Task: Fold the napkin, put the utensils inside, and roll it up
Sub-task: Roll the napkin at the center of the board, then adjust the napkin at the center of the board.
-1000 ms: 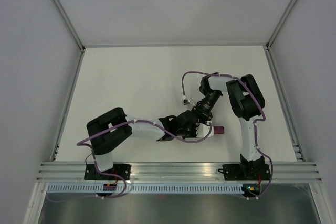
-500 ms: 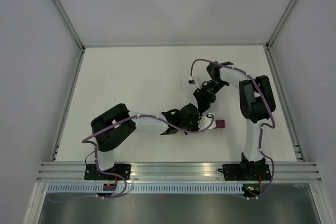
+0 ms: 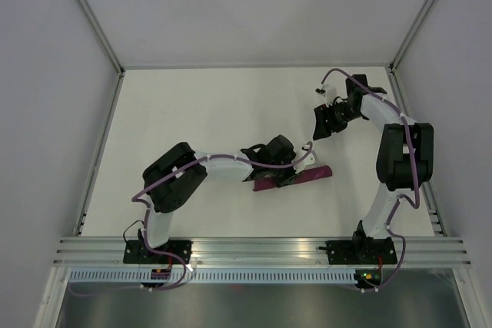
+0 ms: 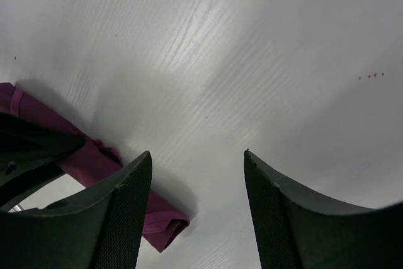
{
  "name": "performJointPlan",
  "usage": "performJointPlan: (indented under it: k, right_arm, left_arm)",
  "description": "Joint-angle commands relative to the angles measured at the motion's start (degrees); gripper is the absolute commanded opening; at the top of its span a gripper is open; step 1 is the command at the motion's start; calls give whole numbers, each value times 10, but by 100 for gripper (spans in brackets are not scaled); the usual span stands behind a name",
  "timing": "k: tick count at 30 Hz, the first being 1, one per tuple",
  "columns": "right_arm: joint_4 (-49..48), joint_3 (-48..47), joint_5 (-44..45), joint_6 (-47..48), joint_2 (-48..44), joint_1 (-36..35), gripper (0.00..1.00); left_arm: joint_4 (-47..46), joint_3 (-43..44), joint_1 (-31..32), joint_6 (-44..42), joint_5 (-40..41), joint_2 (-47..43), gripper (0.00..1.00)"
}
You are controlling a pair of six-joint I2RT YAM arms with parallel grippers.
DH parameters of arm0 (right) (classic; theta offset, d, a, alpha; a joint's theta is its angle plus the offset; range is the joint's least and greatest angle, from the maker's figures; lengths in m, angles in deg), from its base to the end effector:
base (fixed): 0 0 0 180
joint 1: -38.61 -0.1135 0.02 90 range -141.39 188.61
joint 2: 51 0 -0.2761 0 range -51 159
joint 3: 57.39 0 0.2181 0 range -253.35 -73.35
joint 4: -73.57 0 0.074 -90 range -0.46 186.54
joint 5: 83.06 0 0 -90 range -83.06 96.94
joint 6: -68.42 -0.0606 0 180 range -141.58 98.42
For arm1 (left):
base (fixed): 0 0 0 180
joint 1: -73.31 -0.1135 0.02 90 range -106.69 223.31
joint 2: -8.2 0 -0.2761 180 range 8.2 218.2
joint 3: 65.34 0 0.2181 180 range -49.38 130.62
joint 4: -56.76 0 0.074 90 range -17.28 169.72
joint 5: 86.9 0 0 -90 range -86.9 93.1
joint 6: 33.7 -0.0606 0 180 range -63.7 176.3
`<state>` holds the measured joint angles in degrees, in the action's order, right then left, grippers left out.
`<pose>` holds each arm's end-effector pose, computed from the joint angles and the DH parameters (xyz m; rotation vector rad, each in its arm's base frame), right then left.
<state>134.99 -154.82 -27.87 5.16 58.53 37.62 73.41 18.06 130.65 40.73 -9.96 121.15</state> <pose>0.3600 0.0408 0.2093 -0.7492 2.5352 0.7218 0.2094 -0.3521 0.1642 1.5379 1.8931 -0.6097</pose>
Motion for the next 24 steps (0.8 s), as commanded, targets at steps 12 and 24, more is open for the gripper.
performJointPlan:
  k: [12, 24]
  right_arm:
    - [-12, 93, 19, -41, -81, 72, 64]
    - [-12, 127, -10, -89, -77, 72, 64]
  left_arm:
    - [128, 59, -40, 213, -55, 102, 8]
    - [102, 73, -39, 334, -36, 130, 9]
